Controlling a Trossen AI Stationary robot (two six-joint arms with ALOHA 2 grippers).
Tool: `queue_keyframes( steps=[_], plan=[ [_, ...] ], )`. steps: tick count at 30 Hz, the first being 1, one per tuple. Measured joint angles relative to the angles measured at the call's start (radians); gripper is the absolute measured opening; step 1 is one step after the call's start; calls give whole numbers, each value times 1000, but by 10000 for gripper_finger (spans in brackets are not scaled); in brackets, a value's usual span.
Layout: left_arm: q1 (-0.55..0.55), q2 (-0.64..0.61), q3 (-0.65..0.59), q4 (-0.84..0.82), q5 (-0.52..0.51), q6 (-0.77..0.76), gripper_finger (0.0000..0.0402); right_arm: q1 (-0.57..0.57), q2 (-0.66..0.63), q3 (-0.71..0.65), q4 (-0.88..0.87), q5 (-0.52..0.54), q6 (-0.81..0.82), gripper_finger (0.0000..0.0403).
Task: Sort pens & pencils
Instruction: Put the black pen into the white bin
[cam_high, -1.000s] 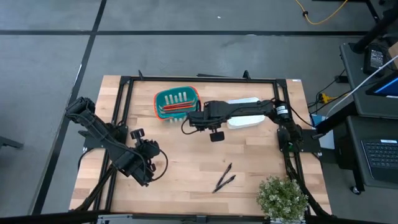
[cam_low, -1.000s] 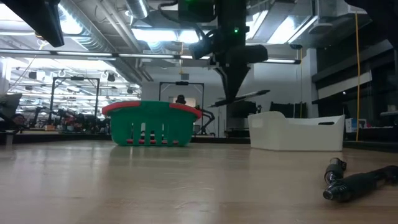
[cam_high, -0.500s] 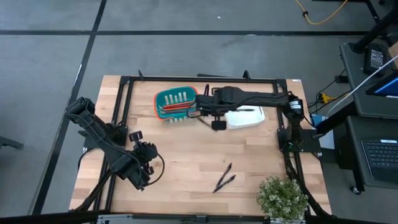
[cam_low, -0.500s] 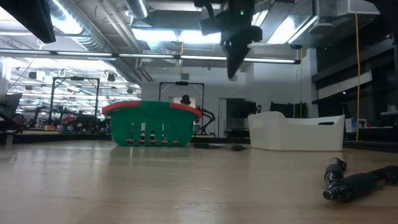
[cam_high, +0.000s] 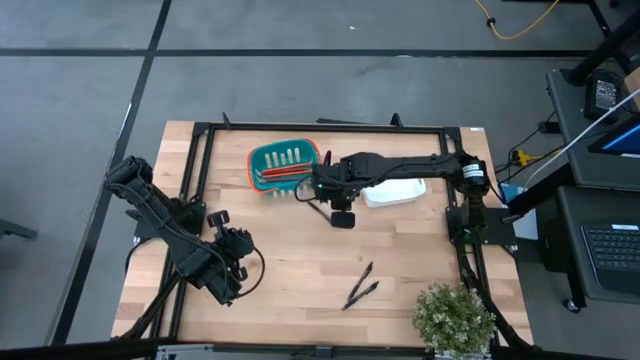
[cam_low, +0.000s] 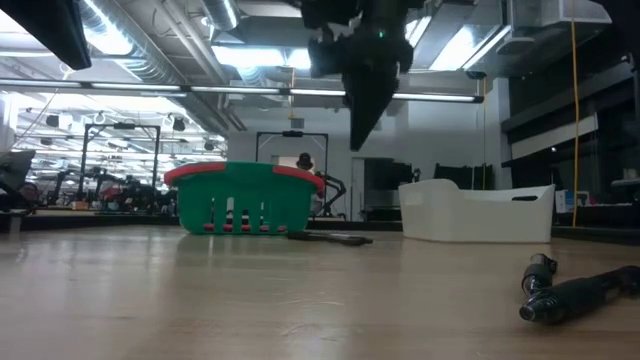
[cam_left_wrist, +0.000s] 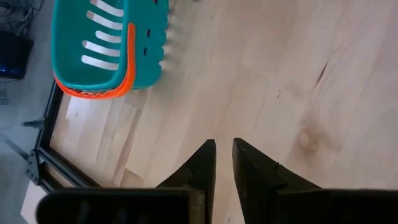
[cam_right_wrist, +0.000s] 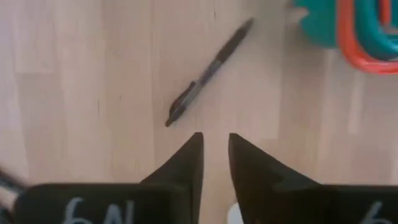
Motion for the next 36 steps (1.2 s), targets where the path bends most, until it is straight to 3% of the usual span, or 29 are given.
queue_keyframes(
  steps=[8, 16, 24, 36],
  plan=[
    [0, 0, 0, -1, -12, 0, 50, -5, 1, -149, 318, -115, 55, 123],
    [0, 0, -2, -11, -13, 25, 50, -10, 6, -185, 374, -106, 134, 135],
    [3, 0, -98, -9, -13, 20, 50, -20, 50, -185, 404, -79, 271, 135],
    [16, 0, -140, -11, -19, 27, 50, -50, 98, -184, 416, 5, 366, 135]
  ],
)
